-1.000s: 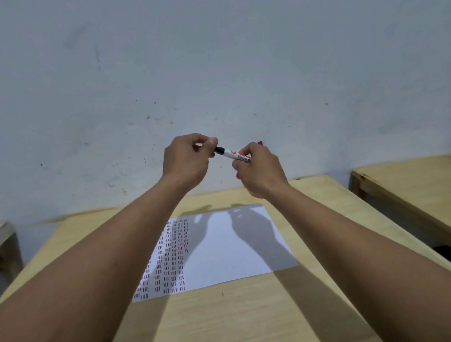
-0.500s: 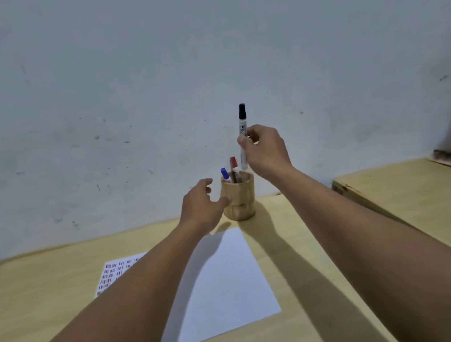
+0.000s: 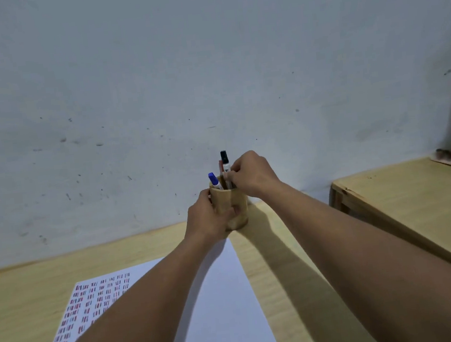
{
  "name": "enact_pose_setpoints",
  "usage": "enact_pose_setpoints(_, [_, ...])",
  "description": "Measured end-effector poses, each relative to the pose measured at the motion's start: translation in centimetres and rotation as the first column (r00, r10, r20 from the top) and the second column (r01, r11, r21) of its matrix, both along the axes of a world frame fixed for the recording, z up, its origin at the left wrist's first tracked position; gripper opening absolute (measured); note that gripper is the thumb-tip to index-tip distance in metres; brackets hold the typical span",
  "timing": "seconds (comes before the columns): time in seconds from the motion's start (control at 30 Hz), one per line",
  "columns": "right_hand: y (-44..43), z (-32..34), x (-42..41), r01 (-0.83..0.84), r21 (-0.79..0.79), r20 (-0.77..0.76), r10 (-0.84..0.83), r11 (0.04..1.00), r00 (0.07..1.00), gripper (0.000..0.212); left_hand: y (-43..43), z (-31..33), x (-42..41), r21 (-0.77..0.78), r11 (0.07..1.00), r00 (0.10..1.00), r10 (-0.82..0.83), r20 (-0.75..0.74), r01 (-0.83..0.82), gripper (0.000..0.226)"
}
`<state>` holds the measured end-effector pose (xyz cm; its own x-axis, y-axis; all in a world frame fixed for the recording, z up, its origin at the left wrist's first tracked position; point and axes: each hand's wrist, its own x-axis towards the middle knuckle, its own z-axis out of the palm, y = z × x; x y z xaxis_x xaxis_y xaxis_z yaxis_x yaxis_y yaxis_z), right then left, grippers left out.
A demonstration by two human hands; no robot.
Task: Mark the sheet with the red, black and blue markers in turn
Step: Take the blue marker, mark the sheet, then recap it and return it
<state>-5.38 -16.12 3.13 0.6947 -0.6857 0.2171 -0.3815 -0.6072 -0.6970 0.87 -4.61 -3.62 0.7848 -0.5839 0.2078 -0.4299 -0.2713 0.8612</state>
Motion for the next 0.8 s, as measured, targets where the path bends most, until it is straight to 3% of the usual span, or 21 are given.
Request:
enact_pose_setpoints(0.2, [0.8, -0.4, -0.2, 0.027, -0.007, 0.086, -0.027, 1.0, 0.996, 0.027, 0.1, -0.3, 0.2, -0.019, 1.0, 1.0, -0.003, -0.015, 0.003, 0.052])
enact_pose_setpoints(0.4, [2.0, 0.1, -0.3, -0.091, -0.053, -0.118, 0.084, 0.994, 0.989, 0.025, 0.2, -0.6, 0.5, 0.063, 0.998, 0.999, 0.024, 0.028, -0.026, 0.049])
enact_pose_setpoints(0.5, [2.0, -0.1, 0.1, -0.105, -0.059, -0.144, 0.096, 0.993, 0.985, 0.027, 0.1, -0.4, 0.6, 0.071, 0.997, 0.999, 0.028, 0.035, -0.031, 0.048])
enact_pose_setpoints(0.7, [1.7, -0.8, 0.5, -0.102, -0.136, -0.097, 0.09, 0.985, 0.991, 0.022, 0.1, -0.4, 0.8, 0.099, 0.994, 0.999, 0.036, 0.041, -0.04, 0.047])
enact_pose_setpoints(0.8, [1.8, -0.7, 0.4, -0.089, -0.184, 0.01, 0.093, 0.979, 0.996, 0.022, 0.0, -0.4, 0.7, 0.103, 0.994, 0.999, 0.032, 0.042, -0.036, 0.048])
